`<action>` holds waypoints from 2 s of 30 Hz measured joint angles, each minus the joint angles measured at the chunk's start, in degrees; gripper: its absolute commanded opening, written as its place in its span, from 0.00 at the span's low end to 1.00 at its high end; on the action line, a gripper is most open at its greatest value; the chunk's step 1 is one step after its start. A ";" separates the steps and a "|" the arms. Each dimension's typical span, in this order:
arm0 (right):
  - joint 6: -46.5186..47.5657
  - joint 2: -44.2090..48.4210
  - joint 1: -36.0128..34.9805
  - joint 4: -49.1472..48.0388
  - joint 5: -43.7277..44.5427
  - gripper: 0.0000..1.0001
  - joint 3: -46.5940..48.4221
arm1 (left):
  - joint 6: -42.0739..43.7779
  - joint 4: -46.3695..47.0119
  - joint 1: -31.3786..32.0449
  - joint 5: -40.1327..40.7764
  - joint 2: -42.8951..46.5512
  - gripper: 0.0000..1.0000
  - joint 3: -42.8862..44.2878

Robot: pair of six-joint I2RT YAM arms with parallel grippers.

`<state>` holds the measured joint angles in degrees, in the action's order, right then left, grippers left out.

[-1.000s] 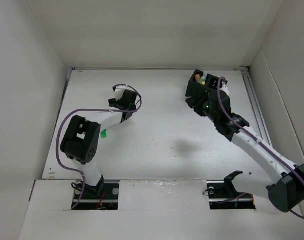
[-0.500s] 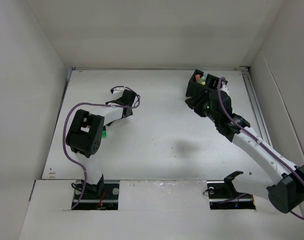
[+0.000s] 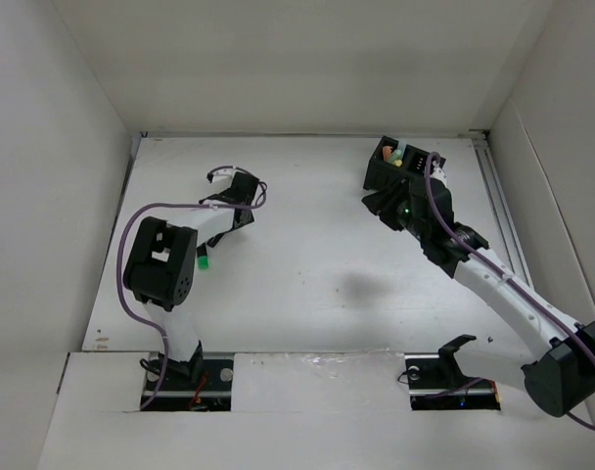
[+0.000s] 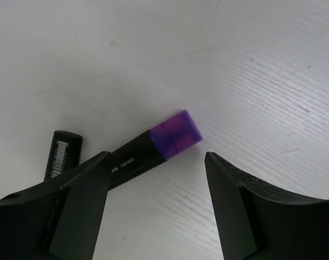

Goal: Sort the stationery into containers
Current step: Pick up the pen from the center of the board.

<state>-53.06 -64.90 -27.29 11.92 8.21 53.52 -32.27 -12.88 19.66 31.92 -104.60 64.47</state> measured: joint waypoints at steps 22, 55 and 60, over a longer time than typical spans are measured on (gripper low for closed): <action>0.22 0.00 0.22 -0.04 -0.33 0.49 0.00 | -1.64 1.25 -0.50 -4.63 -4.37 0.29 3.32; 0.66 -3.17 -0.61 -0.46 -0.02 0.52 0.00 | -2.34 7.96 4.37 -17.07 15.04 0.47 -19.12; 0.66 -3.17 -0.61 -0.44 0.42 0.52 0.00 | -2.27 8.22 6.03 -16.63 14.27 0.41 -18.58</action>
<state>-52.40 -68.07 -27.90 11.49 8.62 53.52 -34.54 -4.67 25.69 15.29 -90.32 45.89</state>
